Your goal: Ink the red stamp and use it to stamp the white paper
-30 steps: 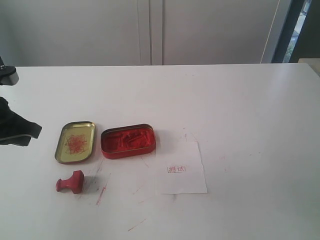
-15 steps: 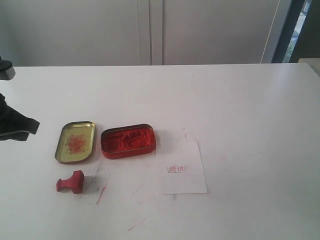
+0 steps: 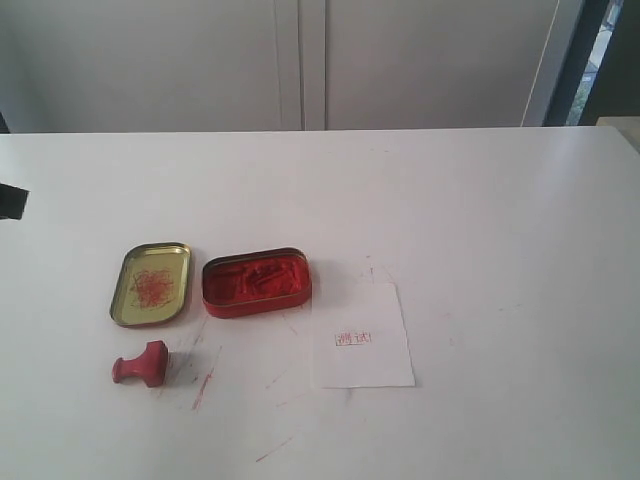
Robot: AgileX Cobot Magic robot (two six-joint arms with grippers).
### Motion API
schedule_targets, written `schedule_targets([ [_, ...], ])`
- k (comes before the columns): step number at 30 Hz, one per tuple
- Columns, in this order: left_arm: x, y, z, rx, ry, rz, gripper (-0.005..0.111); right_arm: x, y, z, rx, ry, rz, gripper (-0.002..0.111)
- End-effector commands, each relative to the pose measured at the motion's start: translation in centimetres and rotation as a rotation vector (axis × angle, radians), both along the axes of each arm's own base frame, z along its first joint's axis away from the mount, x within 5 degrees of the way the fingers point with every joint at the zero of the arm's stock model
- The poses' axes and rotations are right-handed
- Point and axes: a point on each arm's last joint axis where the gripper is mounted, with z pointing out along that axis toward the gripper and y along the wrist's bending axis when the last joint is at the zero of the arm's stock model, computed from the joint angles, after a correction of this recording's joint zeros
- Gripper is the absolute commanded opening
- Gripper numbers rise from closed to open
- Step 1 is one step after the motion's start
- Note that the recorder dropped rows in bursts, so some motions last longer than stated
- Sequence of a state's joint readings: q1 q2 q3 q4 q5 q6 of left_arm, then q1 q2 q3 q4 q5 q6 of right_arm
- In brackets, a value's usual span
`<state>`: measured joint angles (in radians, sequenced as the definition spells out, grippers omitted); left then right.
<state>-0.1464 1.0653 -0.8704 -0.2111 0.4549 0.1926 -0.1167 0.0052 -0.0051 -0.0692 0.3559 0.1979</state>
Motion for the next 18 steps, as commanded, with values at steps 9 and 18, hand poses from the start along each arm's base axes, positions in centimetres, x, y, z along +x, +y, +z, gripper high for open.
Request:
schedule_targets([
  [9, -5.3, 2.3, 2.8, 0.044, -0.113, 0.063, 0.0, 0.0, 0.0, 0.0, -0.014, -0.014, -0.003, 0.0],
  [18, -9.3, 3.7, 0.8, 0.043, -0.17, 0.17, 0.0, 0.0, 0.0, 0.0, -0.014, -0.014, -0.003, 0.0],
])
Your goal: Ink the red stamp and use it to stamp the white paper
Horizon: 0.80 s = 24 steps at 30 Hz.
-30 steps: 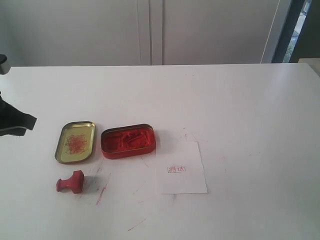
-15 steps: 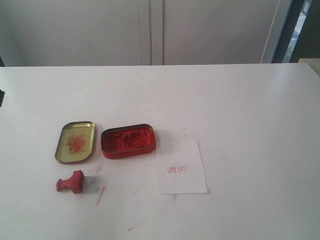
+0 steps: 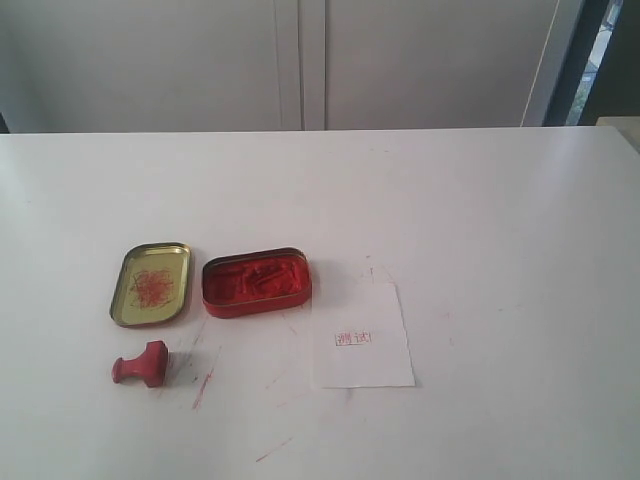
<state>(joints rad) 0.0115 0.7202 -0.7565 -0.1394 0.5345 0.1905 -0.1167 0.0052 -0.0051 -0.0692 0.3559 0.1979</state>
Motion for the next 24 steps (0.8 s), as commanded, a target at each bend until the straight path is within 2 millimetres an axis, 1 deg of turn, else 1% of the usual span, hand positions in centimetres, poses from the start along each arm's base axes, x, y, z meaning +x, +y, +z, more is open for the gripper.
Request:
schedule_targets([
  [1, -2.1, 0.2, -1.1, -0.017, -0.018, 0.03, 0.0, 0.0, 0.0, 0.0, -0.014, -0.014, -0.003, 0.0],
  [4, -3.3, 0.2, -1.9, -0.017, -0.038, 0.032, 0.0, 0.0, 0.0, 0.0, -0.014, -0.014, -0.003, 0.0],
  [13, -6.1, 0.1, -5.4, -0.011, -0.059, 0.03, 0.0, 0.0, 0.0, 0.0, -0.014, -0.014, -0.003, 0.0],
  [15, -6.7, 0.1, -6.4, -0.001, -0.064, 0.032, 0.0, 0.0, 0.0, 0.0, -0.014, -0.014, -0.003, 0.0],
  [16, -7.2, 0.2, -7.3, 0.01, -0.065, 0.033, 0.0, 0.0, 0.0, 0.0, -0.014, -0.014, -0.003, 0.0],
  [19, -7.9, 0.2, -8.7, 0.026, -0.073, 0.035, 0.0, 0.0, 0.0, 0.0, -0.014, -0.014, -0.003, 0.0],
  [21, -8.2, 0.3, -9.4, 0.04, -0.104, 0.042, 0.0, 0.0, 0.0, 0.0, -0.014, -0.014, -0.003, 0.0],
  [24, -8.5, 0.5, -10.6, 0.047, -0.201, 0.059, 0.0, 0.0, 0.0, 0.0, -0.014, -0.014, -0.003, 0.0],
])
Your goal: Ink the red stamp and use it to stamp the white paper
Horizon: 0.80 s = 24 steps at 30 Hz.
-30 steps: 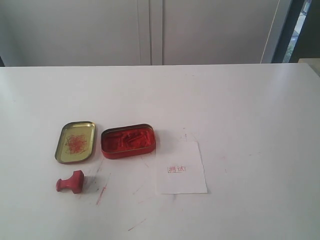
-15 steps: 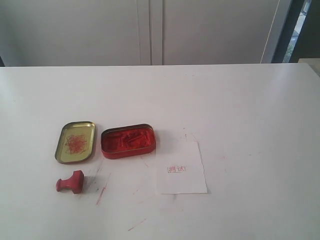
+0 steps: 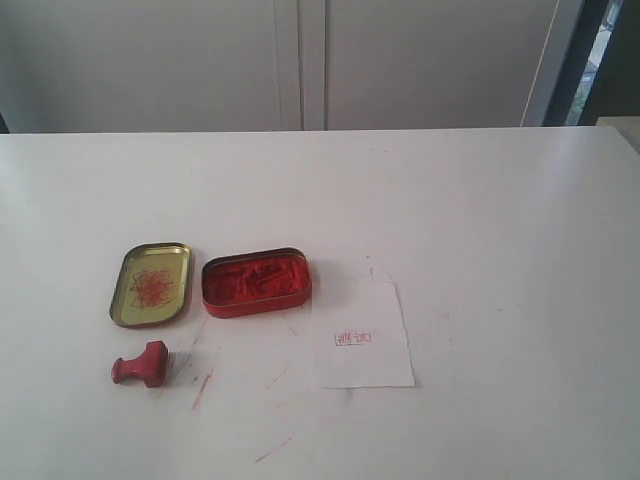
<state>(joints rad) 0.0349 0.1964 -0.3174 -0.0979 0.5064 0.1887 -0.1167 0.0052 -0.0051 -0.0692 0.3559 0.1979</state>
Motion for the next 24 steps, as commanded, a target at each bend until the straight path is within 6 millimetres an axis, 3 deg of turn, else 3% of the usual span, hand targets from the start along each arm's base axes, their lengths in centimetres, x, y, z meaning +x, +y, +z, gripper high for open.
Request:
schedule_targets([
  [1, -0.6, 0.2, -2.1, 0.006, -0.106, 0.024, 0.0, 0.0, 0.0, 0.0, -0.014, -0.014, -0.003, 0.0],
  [6, -0.8, 0.2, -5.4, 0.039, -0.074, 0.007, 0.0, 0.0, 0.0, 0.0, -0.014, -0.014, -0.003, 0.0],
  [11, -0.3, 0.3, -7.3, 0.052, -0.097, 0.015, 0.0, 0.0, 0.0, 0.0, -0.017, -0.013, -0.002, 0.0],
  [24, -0.3, 0.3, -7.8, 0.043, -0.079, 0.017, 0.0, 0.0, 0.0, 0.0, -0.043, -0.009, 0.005, 0.0],
])
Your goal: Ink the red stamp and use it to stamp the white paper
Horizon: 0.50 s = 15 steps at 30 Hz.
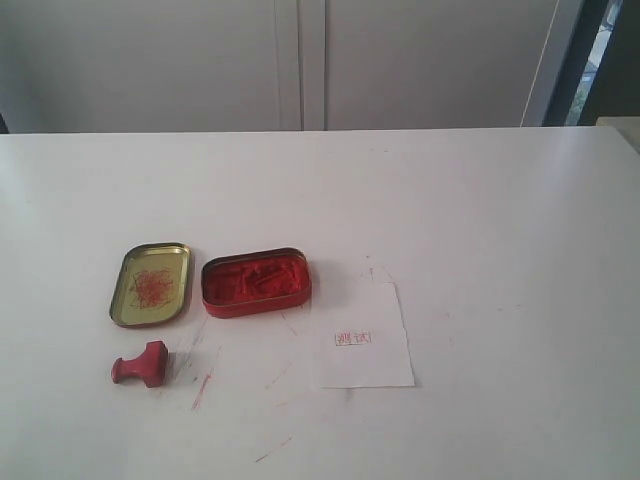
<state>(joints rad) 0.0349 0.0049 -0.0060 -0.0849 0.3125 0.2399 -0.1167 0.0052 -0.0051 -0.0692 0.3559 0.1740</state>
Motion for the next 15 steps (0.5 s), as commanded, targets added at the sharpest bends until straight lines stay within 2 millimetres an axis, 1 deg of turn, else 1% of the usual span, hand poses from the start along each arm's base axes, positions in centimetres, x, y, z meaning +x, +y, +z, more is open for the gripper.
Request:
schedule_targets([
  [1, 0.01, -0.01, -0.12, -0.026, -0.005, 0.012, 0.0, 0.01, -0.04, -0.01, -0.02, -0.013, -0.001, 0.0],
  [10, 0.01, 0.01, -0.11, -0.208, 0.003, 0.099, 0.0, 0.01, -0.04, -0.01, -0.02, -0.013, -0.001, 0.0],
  [15, 0.01, 0.01, -0.11, -0.237, 0.004, 0.112, 0.0, 0.01, -0.04, -0.01, -0.02, -0.013, -0.001, 0.0],
])
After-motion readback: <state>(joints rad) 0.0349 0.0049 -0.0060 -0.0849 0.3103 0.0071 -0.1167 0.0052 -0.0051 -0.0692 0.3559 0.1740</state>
